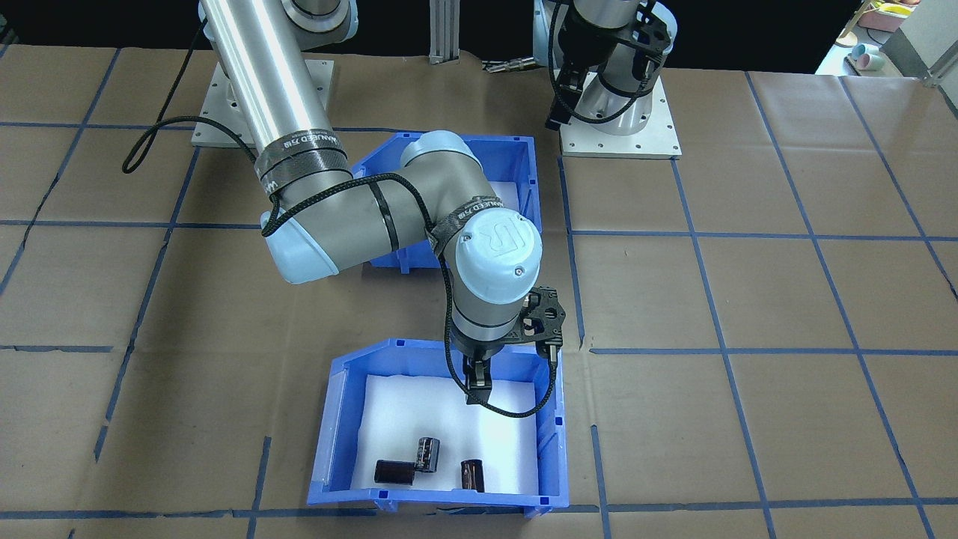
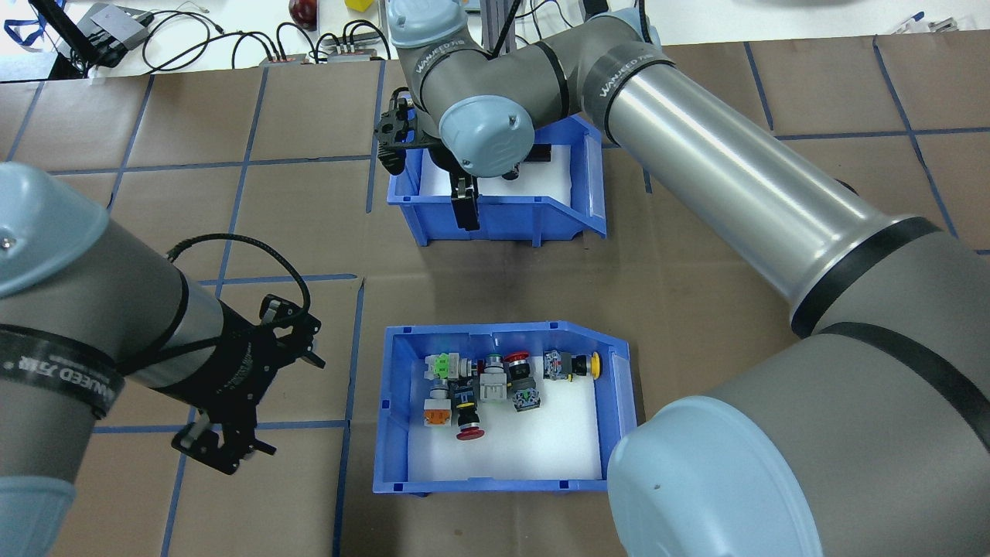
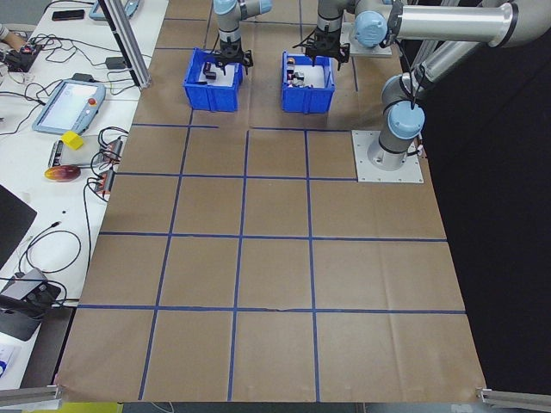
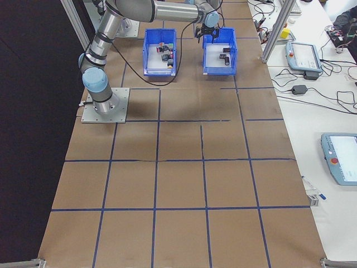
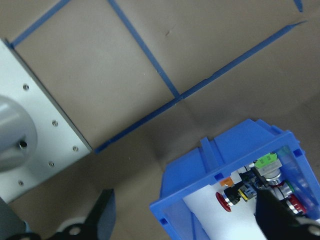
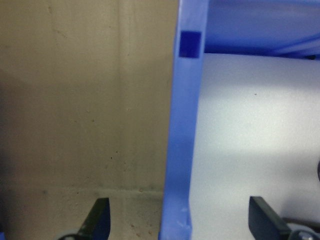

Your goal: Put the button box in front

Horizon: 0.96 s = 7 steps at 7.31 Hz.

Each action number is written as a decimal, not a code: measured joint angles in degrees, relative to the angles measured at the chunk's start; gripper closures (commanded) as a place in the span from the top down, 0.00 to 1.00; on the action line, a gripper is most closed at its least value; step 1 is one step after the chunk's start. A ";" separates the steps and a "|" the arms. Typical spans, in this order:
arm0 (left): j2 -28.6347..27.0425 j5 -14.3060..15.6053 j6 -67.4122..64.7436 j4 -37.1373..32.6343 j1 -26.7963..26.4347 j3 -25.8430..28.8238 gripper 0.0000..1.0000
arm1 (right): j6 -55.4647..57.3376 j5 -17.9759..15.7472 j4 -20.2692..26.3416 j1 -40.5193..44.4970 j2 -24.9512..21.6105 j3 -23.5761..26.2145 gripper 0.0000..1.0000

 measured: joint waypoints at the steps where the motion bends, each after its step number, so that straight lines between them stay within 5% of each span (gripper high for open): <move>1: -2.96 -0.21 -5.39 1.96 -3.79 -0.31 0.97 | -0.14 -0.06 -0.50 -0.08 0.02 0.27 0.39; 3: -9.49 -0.16 -14.65 10.72 -11.55 -1.22 0.98 | -0.22 -0.79 -0.76 -0.06 -0.15 0.24 0.09; 7: -11.81 0.07 -24.99 26.85 -16.93 -12.12 0.94 | -0.57 -3.49 -0.83 -0.42 -0.80 -1.48 0.07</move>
